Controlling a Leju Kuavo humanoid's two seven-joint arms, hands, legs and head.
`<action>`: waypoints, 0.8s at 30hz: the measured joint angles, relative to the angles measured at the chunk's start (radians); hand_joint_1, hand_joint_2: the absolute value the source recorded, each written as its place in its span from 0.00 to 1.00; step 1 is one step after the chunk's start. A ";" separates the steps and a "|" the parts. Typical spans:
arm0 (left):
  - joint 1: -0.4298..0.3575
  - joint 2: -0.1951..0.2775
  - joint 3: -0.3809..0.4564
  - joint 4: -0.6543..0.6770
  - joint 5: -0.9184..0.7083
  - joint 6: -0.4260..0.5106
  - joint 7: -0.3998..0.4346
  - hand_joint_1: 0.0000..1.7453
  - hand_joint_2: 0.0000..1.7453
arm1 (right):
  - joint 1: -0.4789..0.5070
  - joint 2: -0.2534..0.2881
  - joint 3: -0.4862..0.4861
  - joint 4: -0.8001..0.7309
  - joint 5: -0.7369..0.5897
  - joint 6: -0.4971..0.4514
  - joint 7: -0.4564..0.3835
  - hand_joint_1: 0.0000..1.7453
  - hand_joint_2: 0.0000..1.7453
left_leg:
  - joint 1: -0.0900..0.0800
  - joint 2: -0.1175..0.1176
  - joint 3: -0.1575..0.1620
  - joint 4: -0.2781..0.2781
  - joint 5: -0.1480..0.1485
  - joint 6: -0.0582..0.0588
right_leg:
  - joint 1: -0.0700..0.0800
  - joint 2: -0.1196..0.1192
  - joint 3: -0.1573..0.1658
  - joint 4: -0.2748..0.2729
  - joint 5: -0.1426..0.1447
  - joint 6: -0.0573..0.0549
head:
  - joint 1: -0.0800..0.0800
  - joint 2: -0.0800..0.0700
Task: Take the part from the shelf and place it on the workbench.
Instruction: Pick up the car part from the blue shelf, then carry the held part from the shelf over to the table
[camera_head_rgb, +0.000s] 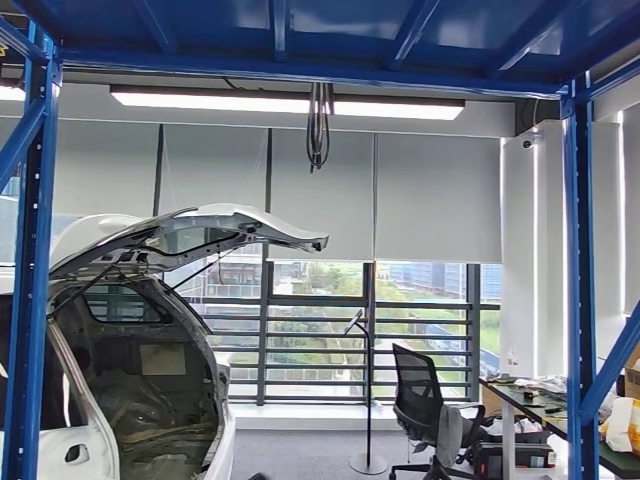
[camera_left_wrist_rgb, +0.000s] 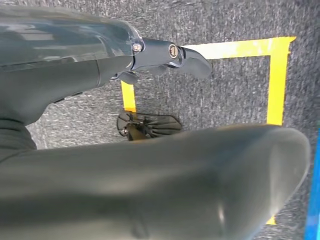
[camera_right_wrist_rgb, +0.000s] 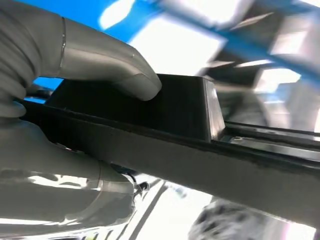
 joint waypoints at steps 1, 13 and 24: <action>-0.001 0.000 0.003 0.000 -0.001 0.005 -0.004 0.00 1.00 | 0.016 -0.001 -0.011 -0.034 -0.081 0.033 -0.019 1.00 1.00 | 0.000 0.000 0.000 0.000 0.000 0.000 | 0.000 0.000 0.000 0.000 0.000 0.000 | 0.000 0.000; -0.004 -0.001 0.020 0.000 -0.029 0.022 -0.050 0.00 1.00 | 0.180 -0.016 -0.027 -0.137 -0.521 0.306 -0.079 1.00 1.00 | 0.000 0.000 0.000 0.000 0.000 0.000 | 0.000 0.000 0.000 0.000 0.000 0.000 | 0.000 0.000; -0.004 0.001 0.022 0.000 -0.049 0.004 -0.050 0.00 1.00 | 0.156 -0.059 0.029 -0.135 -0.486 0.352 -0.095 1.00 1.00 | -0.004 0.000 0.000 0.001 -0.001 0.001 | -0.004 0.000 0.000 -0.001 0.001 0.001 | 0.000 0.000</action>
